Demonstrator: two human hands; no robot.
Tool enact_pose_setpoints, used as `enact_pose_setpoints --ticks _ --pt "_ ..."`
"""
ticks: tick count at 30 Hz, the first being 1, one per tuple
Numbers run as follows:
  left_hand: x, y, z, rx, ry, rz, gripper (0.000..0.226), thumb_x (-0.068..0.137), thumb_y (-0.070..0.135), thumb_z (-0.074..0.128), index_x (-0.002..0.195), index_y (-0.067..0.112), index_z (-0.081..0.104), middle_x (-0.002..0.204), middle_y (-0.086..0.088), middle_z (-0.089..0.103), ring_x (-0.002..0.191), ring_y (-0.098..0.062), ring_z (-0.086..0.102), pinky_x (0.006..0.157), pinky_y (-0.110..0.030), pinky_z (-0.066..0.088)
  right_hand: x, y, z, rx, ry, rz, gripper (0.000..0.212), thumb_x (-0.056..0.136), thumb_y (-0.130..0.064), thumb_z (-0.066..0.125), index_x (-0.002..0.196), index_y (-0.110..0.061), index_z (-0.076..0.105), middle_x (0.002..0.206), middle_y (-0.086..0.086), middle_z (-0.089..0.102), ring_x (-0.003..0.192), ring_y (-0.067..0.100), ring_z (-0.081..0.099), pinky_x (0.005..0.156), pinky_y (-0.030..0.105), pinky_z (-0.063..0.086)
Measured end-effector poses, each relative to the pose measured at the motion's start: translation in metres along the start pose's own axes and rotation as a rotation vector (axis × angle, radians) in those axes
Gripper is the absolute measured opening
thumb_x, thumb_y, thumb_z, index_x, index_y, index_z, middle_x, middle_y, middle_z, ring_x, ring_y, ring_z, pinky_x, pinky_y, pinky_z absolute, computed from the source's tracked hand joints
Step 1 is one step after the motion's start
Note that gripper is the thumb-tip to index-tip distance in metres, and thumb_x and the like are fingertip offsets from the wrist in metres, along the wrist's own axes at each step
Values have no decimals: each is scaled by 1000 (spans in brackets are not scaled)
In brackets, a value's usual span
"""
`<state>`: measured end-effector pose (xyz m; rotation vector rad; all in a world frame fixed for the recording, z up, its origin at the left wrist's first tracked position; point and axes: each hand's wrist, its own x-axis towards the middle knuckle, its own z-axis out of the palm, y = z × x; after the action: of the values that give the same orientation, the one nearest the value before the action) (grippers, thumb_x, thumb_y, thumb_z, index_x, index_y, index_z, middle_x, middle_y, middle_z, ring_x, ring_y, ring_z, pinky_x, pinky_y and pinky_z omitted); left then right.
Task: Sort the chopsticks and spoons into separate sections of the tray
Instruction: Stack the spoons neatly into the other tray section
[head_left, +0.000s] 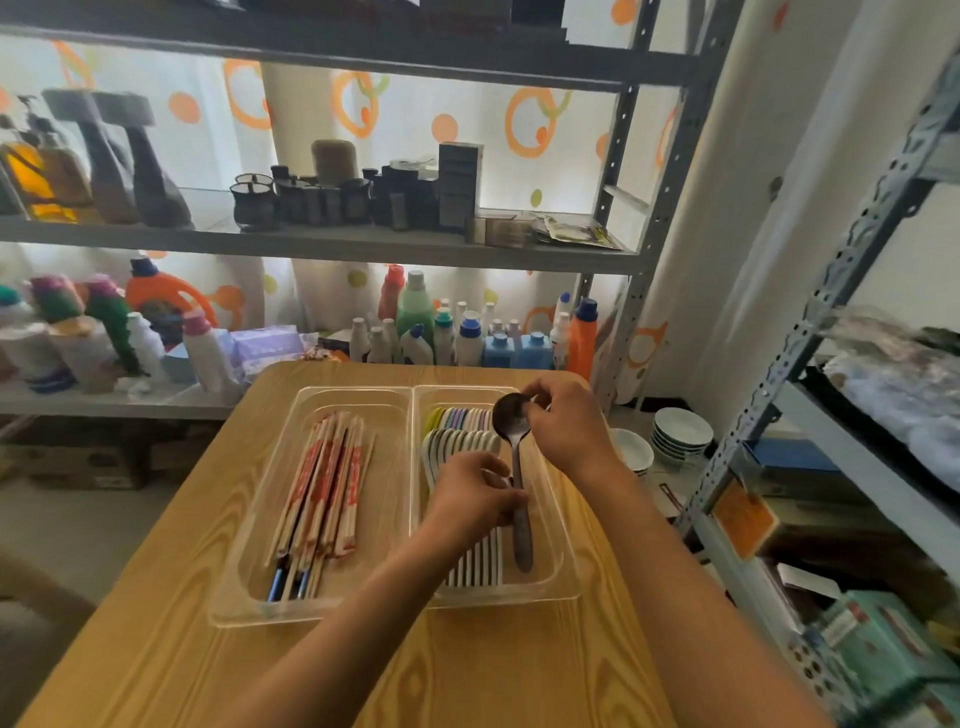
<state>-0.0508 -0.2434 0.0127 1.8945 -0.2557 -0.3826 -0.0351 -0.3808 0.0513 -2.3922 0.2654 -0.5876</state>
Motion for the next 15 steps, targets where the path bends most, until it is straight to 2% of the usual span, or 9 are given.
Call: enact_pose_setpoints --ticks 3,7,11,15 --pt "3 -8 7 110 26 11 30 80 12 76 104 20 60 84 -2 70 71 -8 71 67 -28 61 -1 10 7 -58 -54 32 18 92 -9 61 107 -13 70 101 5 70 83 14 59 71 24 46" --pt "3 -14 15 226 15 25 22 83 11 73 102 16 64 85 0 68 73 -8 69 69 -27 61 -3 20 16 -142 -133 68 19 91 -10 61 108 -14 70 103 6 71 82 14 57 69 25 45" --pt "6 -13 15 256 -1 4 20 86 7 69 105 12 66 90 -2 67 77 -10 69 69 -27 61 -3 23 21 -198 -124 96 20 91 -12 60 107 -15 71 101 5 71 81 15 57 66 25 43" --pt "10 -12 14 331 -10 -16 20 85 4 68 102 13 67 90 -2 67 80 -13 69 74 -32 61 -2 28 27 -203 -128 96 21 90 -9 61 106 -13 73 103 6 71 84 16 58 68 25 45"
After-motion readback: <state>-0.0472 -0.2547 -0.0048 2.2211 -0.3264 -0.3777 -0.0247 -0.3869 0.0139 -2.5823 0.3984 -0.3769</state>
